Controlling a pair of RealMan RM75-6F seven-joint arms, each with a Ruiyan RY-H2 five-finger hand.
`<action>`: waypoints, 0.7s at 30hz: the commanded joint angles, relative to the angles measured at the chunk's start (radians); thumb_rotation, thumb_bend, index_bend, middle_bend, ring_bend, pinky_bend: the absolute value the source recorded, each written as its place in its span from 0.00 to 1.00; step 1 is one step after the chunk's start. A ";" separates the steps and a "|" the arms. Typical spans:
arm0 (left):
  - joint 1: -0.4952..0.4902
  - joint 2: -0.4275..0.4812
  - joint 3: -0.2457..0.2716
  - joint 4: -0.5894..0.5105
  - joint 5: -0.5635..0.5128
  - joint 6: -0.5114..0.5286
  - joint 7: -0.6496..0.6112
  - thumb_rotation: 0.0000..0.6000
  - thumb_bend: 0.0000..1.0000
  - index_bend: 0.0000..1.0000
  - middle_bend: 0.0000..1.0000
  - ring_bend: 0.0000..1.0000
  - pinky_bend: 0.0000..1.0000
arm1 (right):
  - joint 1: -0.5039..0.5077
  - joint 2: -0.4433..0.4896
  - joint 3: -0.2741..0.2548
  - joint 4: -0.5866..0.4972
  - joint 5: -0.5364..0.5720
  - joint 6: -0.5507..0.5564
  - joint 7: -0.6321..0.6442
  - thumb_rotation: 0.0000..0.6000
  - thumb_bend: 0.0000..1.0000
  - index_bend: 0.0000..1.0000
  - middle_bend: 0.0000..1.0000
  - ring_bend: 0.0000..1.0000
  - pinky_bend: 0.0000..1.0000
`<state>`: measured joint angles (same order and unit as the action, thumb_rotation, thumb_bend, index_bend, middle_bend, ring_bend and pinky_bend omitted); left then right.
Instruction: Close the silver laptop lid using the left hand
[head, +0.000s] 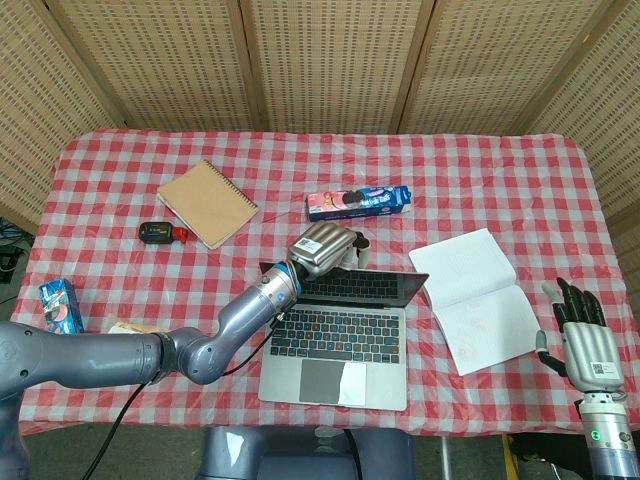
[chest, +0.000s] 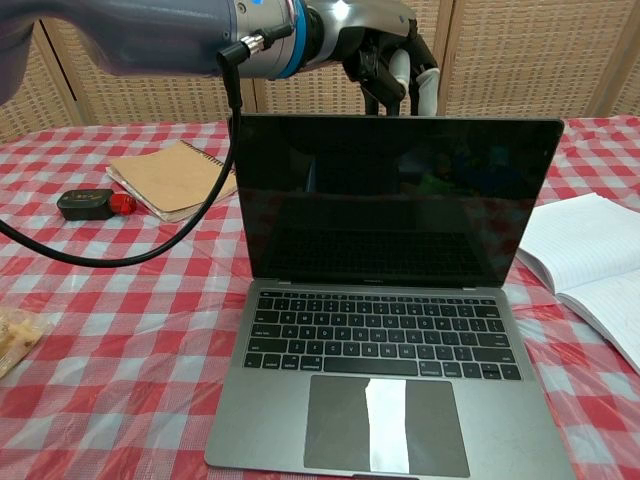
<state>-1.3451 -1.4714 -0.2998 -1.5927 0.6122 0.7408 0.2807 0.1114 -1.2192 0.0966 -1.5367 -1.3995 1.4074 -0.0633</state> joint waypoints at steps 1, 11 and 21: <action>0.007 0.015 -0.004 -0.032 0.008 0.002 -0.012 1.00 1.00 0.59 0.46 0.45 0.44 | 0.000 0.000 -0.001 -0.002 -0.002 0.001 -0.001 1.00 0.75 0.00 0.00 0.00 0.00; 0.004 0.078 0.031 -0.173 0.001 -0.001 0.015 1.00 1.00 0.59 0.46 0.46 0.44 | -0.003 0.002 -0.007 -0.013 -0.018 0.013 -0.006 1.00 0.75 0.00 0.00 0.00 0.00; 0.019 0.093 0.064 -0.255 0.040 0.016 0.014 1.00 1.00 0.59 0.46 0.46 0.44 | -0.005 0.001 -0.012 -0.020 -0.028 0.019 -0.014 1.00 0.75 0.00 0.00 0.00 0.00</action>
<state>-1.3285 -1.3813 -0.2388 -1.8425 0.6469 0.7562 0.2970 0.1069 -1.2177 0.0851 -1.5568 -1.4270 1.4264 -0.0775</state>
